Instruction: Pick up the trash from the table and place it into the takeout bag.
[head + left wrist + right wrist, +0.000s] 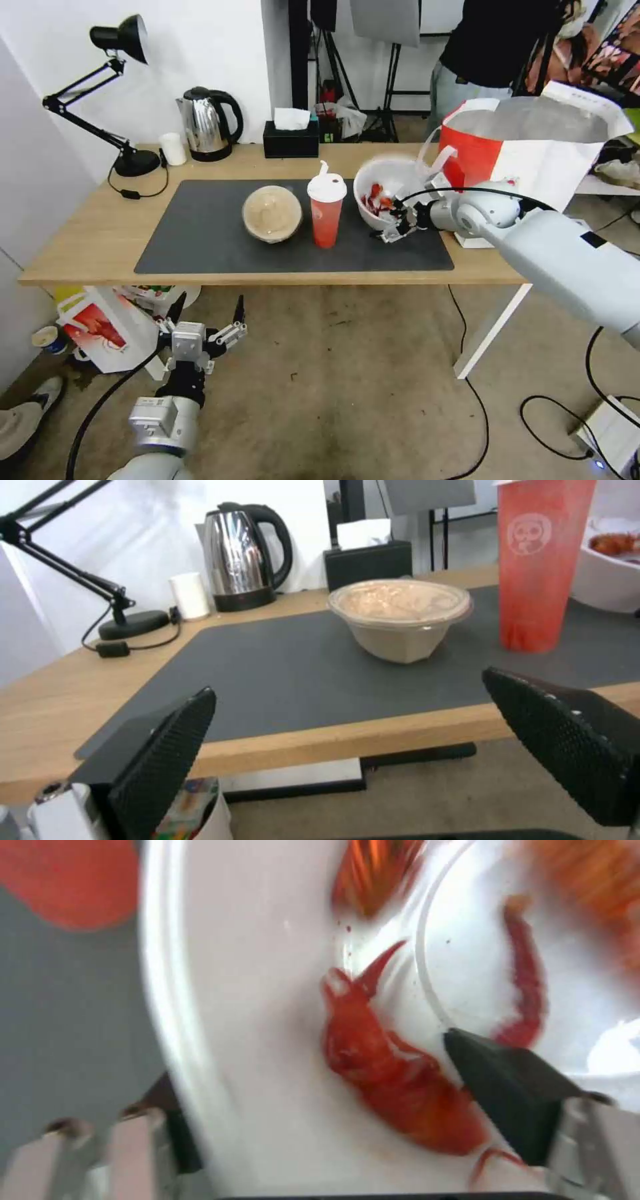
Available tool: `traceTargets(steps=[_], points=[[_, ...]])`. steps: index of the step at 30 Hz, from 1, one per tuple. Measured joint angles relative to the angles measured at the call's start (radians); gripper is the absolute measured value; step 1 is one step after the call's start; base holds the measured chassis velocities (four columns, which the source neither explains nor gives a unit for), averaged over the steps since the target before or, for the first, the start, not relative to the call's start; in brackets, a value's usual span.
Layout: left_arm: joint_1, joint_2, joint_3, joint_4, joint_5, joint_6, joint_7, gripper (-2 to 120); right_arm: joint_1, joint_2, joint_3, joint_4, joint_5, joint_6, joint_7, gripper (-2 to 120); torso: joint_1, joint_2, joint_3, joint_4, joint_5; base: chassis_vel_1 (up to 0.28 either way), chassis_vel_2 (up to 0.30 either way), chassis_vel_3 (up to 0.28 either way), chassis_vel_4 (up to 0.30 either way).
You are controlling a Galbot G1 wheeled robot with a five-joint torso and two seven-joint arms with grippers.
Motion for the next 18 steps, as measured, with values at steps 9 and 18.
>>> traceTargets(steps=[9,18], points=[[0.000,0.000,0.000,0.000,0.000,0.000,0.000,100,0.003,0.006,-0.001,-0.003,0.006,0.001,0.010,41,0.000,0.000,0.000,-0.0003,-0.0003,0.000,0.000,0.000,0.000],[0.000,0.000,0.000,0.000,0.000,0.000,0.000,100,0.006,0.004,-0.006,0.009,0.028,0.004,0.030,10,0.000,0.000,0.000,-0.0003,-0.0003,0.000,0.000,0.000,0.000]])
